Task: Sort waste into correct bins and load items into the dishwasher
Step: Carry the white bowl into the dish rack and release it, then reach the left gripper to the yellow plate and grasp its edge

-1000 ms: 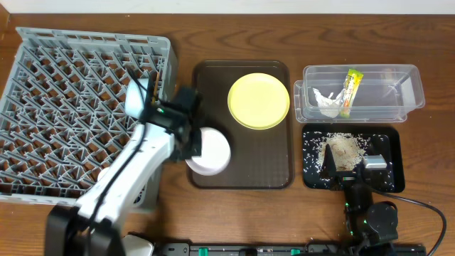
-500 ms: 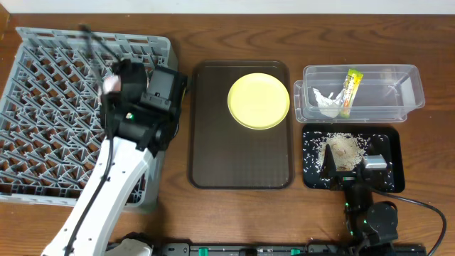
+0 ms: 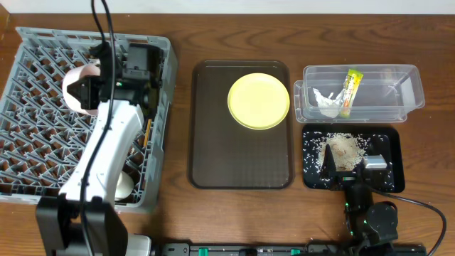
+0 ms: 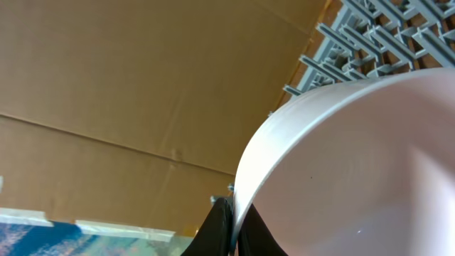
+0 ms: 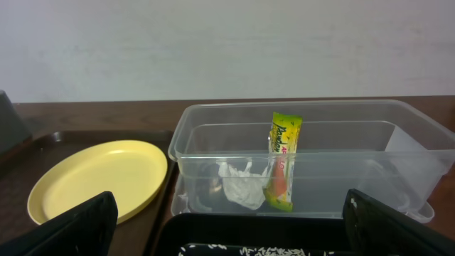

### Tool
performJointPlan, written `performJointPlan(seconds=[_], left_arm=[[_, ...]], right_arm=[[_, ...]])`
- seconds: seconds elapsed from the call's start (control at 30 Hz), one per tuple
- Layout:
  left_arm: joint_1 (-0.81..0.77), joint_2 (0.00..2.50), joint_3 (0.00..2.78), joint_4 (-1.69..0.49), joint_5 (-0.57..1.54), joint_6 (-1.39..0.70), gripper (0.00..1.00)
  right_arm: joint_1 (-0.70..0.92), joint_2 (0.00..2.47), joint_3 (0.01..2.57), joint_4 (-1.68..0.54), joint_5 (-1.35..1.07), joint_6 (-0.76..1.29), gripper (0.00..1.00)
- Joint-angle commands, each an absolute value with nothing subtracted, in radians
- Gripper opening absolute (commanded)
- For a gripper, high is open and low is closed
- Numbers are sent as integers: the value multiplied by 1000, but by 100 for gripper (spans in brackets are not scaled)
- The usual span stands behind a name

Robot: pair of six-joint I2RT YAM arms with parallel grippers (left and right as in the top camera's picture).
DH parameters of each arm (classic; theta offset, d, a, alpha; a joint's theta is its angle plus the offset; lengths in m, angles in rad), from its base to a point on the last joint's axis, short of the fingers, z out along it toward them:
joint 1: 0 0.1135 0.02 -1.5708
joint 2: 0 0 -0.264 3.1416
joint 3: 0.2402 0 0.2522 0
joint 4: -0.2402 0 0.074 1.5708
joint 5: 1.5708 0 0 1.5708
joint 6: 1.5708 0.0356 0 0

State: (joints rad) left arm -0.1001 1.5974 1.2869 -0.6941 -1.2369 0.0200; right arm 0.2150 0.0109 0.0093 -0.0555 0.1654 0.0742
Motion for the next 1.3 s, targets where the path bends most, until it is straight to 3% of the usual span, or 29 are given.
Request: performJointPlan(seconds=[0.0, 0.37, 0.9, 1.27], left_arm=[[-77, 1658, 1280, -644, -1160, 80, 6], [-70, 1842, 1280, -579, -1195, 164, 6], [-49, 1842, 1280, -490, -1204, 233, 8], [-97, 1842, 1272, -691, -1058, 91, 9]], right_arm=[[197, 5, 5, -56, 164, 65, 99], [197, 5, 5, -56, 164, 65, 99], [197, 5, 5, -56, 164, 65, 99], [197, 5, 5, -56, 164, 65, 99]])
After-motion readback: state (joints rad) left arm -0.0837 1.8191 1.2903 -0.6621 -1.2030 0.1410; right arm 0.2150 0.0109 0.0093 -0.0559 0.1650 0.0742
